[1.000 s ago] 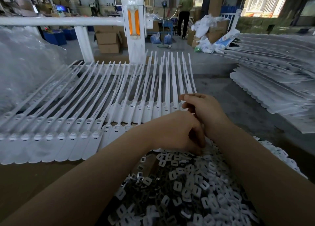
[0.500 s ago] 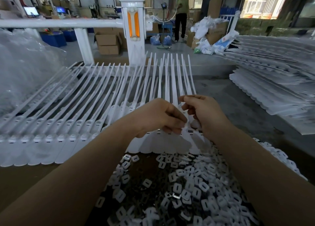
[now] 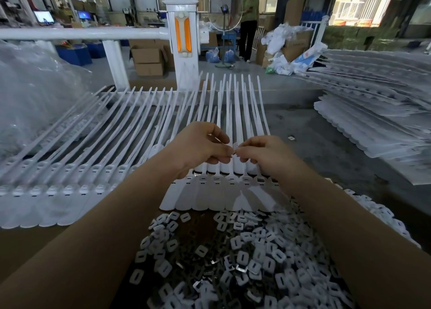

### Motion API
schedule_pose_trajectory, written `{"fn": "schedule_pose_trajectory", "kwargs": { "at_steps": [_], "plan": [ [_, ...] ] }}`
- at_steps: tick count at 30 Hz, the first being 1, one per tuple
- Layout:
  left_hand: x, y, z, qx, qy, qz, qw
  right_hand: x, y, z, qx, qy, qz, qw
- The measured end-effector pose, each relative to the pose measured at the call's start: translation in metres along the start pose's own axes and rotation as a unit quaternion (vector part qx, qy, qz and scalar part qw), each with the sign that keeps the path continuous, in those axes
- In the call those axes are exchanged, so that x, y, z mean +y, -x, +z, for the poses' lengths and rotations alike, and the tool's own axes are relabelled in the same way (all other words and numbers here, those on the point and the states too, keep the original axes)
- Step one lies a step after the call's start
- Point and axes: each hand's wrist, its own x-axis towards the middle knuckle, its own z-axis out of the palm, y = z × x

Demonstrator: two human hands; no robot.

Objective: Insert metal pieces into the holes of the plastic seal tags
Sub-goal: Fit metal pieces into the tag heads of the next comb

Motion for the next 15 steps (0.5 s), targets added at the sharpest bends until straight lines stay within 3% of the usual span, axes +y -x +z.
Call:
{"fn": "schedule_pose_trajectory", "kwargs": {
  "at_steps": [5,12,15],
  "plan": [
    [-0.002,-0.001,-0.001,-0.010,0.024,-0.025,0.999,0.001,-0.001,-0.001,0.006,-0.023,-0.001,1.000],
    [-0.005,-0.003,0.007,0.005,-0.025,-0.032,0.999,0.003,-0.002,-0.001,0.008,-0.043,-0.003,0.999],
    [-0.004,-0.002,0.015,-0.007,-0.055,-0.028,0.998,0.005,-0.004,-0.002,0.050,-0.103,0.013,0.993]
  ]
}}
